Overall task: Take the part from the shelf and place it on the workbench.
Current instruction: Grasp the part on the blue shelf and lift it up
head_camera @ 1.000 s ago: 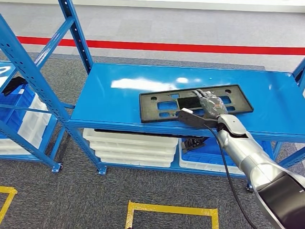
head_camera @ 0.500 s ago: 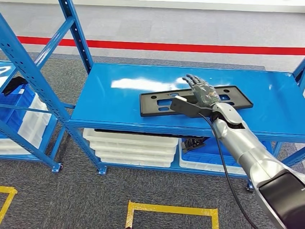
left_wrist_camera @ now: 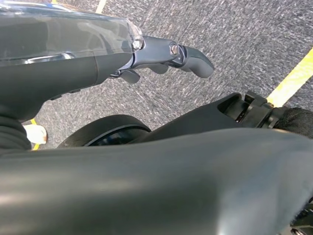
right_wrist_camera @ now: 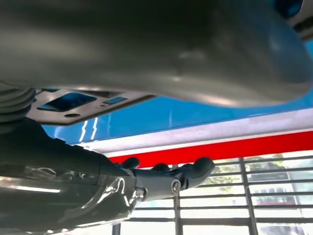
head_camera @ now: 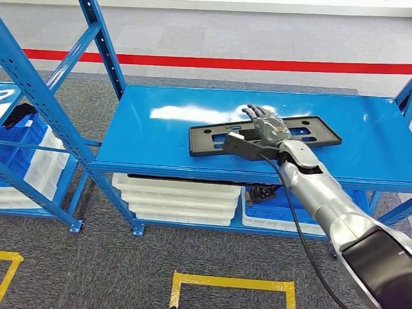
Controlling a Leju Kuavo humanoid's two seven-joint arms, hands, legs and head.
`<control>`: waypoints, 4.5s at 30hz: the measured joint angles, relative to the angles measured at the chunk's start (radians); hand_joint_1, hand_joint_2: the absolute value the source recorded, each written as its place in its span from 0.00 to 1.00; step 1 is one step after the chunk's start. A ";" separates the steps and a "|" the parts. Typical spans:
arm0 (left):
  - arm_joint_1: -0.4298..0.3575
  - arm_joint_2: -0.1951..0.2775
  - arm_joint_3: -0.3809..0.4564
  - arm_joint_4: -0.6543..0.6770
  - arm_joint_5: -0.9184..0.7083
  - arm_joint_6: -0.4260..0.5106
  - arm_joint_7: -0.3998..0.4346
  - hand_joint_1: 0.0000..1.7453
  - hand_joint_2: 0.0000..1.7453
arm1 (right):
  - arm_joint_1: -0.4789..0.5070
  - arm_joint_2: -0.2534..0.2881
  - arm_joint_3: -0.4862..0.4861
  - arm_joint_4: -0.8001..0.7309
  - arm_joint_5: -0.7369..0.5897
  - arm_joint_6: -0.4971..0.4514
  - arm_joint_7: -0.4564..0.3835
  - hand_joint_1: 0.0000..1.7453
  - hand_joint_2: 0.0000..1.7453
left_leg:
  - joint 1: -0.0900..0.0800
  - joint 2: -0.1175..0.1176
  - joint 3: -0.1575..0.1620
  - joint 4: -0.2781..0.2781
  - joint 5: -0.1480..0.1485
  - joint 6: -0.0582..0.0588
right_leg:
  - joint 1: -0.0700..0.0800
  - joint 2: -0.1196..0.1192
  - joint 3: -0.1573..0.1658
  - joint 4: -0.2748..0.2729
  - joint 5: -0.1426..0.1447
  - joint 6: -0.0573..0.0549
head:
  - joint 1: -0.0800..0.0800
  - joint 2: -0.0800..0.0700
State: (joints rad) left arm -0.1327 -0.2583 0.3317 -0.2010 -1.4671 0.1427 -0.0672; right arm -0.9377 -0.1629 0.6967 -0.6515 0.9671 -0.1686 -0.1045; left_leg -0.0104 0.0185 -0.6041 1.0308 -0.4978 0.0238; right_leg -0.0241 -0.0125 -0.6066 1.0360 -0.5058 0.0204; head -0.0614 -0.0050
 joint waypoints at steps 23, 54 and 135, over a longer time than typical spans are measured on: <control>0.000 0.000 -0.001 0.000 0.001 -0.005 -0.003 0.00 0.00 | -0.001 0.058 0.045 0.181 -0.002 0.060 -0.021 0.00 1.00 | 0.000 0.000 0.000 0.000 0.000 0.000 | 0.000 0.000 0.000 0.000 0.000 0.000 | 0.000 0.000; 0.000 0.000 -0.002 0.000 0.019 0.001 -0.014 0.00 0.00 | 0.046 0.057 0.056 0.185 0.059 -0.130 0.037 1.00 1.00 | 0.000 0.000 0.000 0.000 0.000 0.000 | 0.000 0.000 0.000 0.000 0.000 0.000 | 0.000 0.000; 0.047 0.011 0.090 0.000 0.127 0.077 -0.056 0.00 1.00 | 0.647 -0.038 -0.121 -1.264 -0.848 0.268 -0.334 1.00 1.00 | 0.000 0.002 0.008 0.001 -0.008 -0.003 | 0.000 0.005 0.008 -0.001 -0.004 0.001 | 0.000 0.000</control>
State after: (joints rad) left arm -0.0856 -0.2474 0.4220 -0.2010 -1.3405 0.2201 -0.1236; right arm -0.2904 -0.2010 0.5759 -1.9156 0.1196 0.0997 -0.4384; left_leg -0.0101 0.0201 -0.5956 1.0314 -0.5058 0.0207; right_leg -0.0243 -0.0080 -0.5987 1.0350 -0.5101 0.0216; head -0.0614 -0.0050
